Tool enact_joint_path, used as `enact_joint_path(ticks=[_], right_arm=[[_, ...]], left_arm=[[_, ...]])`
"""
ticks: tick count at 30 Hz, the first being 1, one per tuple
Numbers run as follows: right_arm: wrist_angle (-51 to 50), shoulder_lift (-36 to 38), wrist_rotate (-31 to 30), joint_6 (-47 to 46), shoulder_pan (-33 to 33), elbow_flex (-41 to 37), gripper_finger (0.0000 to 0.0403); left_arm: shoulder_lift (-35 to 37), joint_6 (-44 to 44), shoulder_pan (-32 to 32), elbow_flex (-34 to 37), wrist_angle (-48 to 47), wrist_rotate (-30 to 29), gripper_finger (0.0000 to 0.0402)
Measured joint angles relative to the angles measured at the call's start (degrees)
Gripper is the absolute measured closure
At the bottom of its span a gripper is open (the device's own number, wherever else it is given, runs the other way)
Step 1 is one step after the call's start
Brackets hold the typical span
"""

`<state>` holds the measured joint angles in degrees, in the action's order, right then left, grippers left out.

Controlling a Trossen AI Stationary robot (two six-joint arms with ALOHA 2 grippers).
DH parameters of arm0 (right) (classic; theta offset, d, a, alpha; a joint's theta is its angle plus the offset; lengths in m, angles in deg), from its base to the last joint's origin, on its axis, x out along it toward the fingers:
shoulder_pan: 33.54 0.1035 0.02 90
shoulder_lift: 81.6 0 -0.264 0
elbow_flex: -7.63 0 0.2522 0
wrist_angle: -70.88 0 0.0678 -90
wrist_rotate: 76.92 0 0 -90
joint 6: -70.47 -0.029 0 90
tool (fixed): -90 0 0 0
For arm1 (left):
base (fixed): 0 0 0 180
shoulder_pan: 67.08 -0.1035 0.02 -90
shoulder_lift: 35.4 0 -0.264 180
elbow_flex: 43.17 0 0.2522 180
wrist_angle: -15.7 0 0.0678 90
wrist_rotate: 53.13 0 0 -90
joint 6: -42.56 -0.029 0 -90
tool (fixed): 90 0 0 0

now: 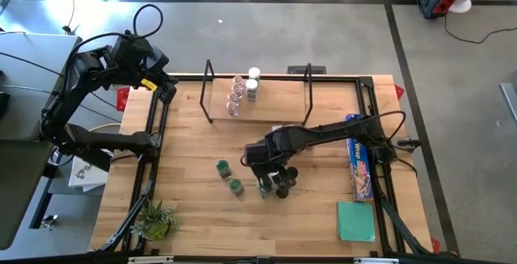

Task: Shelf spices
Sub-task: Put the bottom white seasoning bottle on the shelf aligned with the other white seasoning bottle

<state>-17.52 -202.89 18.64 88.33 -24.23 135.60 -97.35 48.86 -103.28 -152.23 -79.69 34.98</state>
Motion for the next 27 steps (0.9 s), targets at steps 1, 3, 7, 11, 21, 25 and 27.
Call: enact_joint_path(ticks=[1,3,7,11,21,25,27], right_arm=[[-0.2,0.0,0.0,0.0,-0.2,0.0,0.016],[-0.2,0.0,0.4,0.1,-0.7,0.0,0.016],[2.1,0.0,1.0,0.5,-1.5,-1.0,0.0159],[2.0,-0.1,4.1,1.5,-1.9,-3.0,0.0153],[3.6,-0.1,3.1,1.7,-1.6,-7.8,0.0143],[5.7,-0.1,0.4,1.8,-1.0,-9.4,0.0144],[6.5,-0.1,0.5,1.6,-0.9,-9.6,0.0151]], left_arm=[[0.0,0.0,0.0,0.0,0.0,0.0,0.0401],[0.0,0.0,0.0,0.0,0.0,0.0,0.0401],[0.0,0.0,0.0,0.0,0.0,0.0,0.0401],[0.0,0.0,0.0,0.0,0.0,0.0,0.0401],[0.0,0.0,0.0,0.0,0.0,0.0,0.0401],[0.0,0.0,0.0,0.0,0.0,0.0,0.0401],[0.0,0.1,0.0,0.0,0.0,0.0,0.0401]])
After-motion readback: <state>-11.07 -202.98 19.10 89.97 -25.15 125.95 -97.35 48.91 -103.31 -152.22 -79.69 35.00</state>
